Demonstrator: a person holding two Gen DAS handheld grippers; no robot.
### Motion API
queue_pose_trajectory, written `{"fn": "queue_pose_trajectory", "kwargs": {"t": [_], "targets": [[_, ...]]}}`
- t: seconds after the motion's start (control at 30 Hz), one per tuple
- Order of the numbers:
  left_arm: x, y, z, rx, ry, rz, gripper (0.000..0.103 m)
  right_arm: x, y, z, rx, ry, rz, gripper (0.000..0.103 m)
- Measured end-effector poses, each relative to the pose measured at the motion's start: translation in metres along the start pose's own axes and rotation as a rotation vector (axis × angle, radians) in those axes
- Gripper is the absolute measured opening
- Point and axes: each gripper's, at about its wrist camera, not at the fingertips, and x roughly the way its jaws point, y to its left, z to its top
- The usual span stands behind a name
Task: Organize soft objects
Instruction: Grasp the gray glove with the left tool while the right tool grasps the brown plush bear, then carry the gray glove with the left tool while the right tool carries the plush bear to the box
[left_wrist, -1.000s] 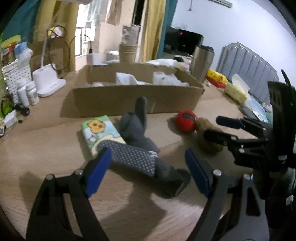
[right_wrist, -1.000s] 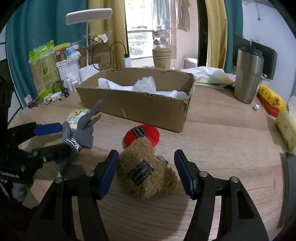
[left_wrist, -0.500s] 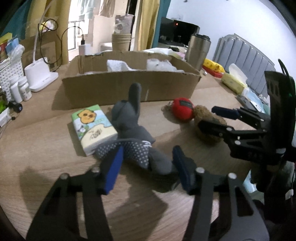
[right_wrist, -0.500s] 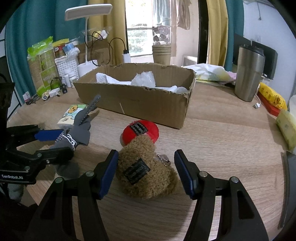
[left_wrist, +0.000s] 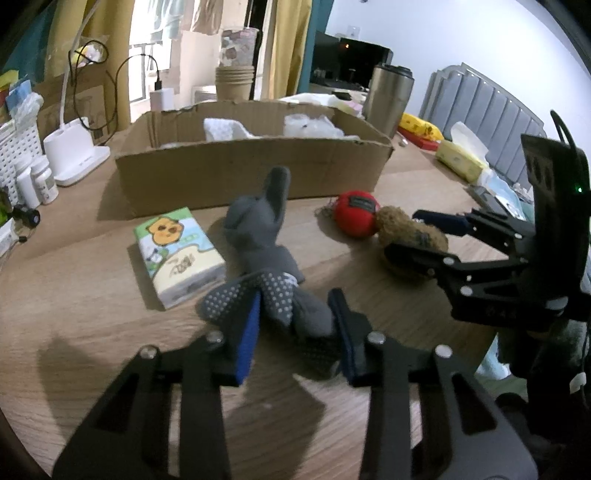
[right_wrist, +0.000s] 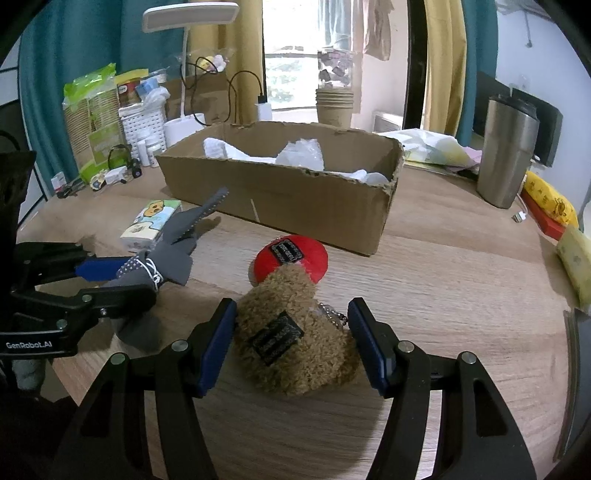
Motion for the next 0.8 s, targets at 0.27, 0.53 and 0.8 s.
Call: {"fn": "queue_pose_trajectory", "kwargs": {"t": [0.27,0.53,0.8], "targets": [[-0.003,-0.003,0.000,0.023,-0.021,0.020,0.026,-0.002,0.002,-0.001,-0.006,-0.010,0.011,0.051],[-0.011,-0.010,0.004,0.052,-0.055,0.011,0.019,-0.014,0.000,-0.001,0.002,-0.057,0.044,0.049],[-0.026,-0.010,0.011,0.049,-0.102,0.018,0.019,-0.025,-0.003,0.005,0.016,-0.101,0.050,0.049]]}}
